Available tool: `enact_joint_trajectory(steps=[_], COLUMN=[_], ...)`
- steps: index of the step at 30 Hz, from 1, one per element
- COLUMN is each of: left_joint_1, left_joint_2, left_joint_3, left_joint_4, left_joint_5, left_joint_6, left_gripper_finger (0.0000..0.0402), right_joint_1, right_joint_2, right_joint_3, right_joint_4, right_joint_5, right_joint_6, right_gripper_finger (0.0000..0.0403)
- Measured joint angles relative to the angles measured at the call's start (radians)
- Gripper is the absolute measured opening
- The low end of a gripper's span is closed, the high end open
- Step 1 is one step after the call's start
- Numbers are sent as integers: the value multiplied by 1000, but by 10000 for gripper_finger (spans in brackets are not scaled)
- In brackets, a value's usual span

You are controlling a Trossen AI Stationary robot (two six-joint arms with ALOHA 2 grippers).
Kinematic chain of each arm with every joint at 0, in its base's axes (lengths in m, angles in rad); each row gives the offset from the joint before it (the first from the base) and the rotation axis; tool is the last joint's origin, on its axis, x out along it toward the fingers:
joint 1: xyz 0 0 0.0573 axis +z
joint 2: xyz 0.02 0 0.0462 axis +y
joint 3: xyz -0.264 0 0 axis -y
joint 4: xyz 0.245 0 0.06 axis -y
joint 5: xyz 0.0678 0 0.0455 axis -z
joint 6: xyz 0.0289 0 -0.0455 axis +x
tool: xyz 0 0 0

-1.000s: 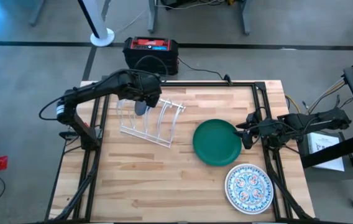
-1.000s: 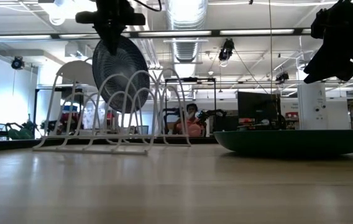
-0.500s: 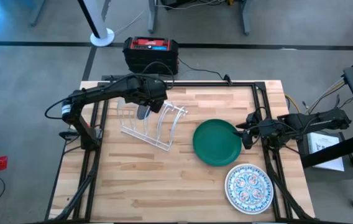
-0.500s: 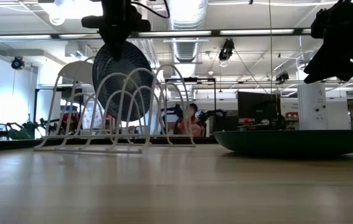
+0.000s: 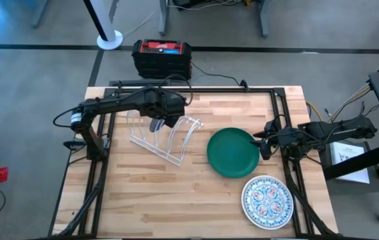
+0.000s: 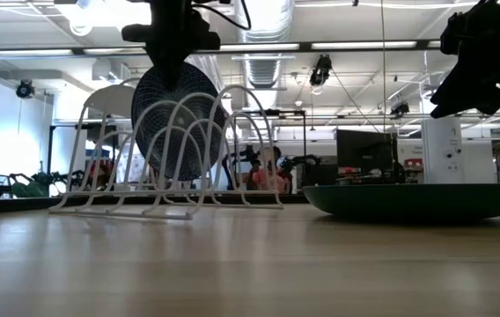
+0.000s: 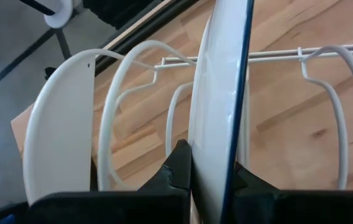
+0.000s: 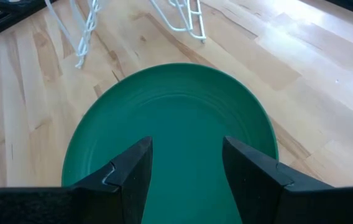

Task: Sort dishes
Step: Put the blue patterned plate in the dish rack

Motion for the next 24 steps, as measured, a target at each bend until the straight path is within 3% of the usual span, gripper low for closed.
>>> enact_joint_trajectory(steps=[13,24], left_joint_1=[-27,-28], left_joint_2=[13,4], left_joint_3=[-5,-37], left_joint_4=[2,4], left_joint_5=[-28,30], left_joint_6=[-35,-38], left_gripper_finger=[5,5], right_joint_1=[0,0], right_joint_2=[0,0], right_joint_3=[0,-3], right_joint_4=[0,0], right_joint_5=[0,-5], right_joint_6=[0,1], right_gripper_finger=[186,186])
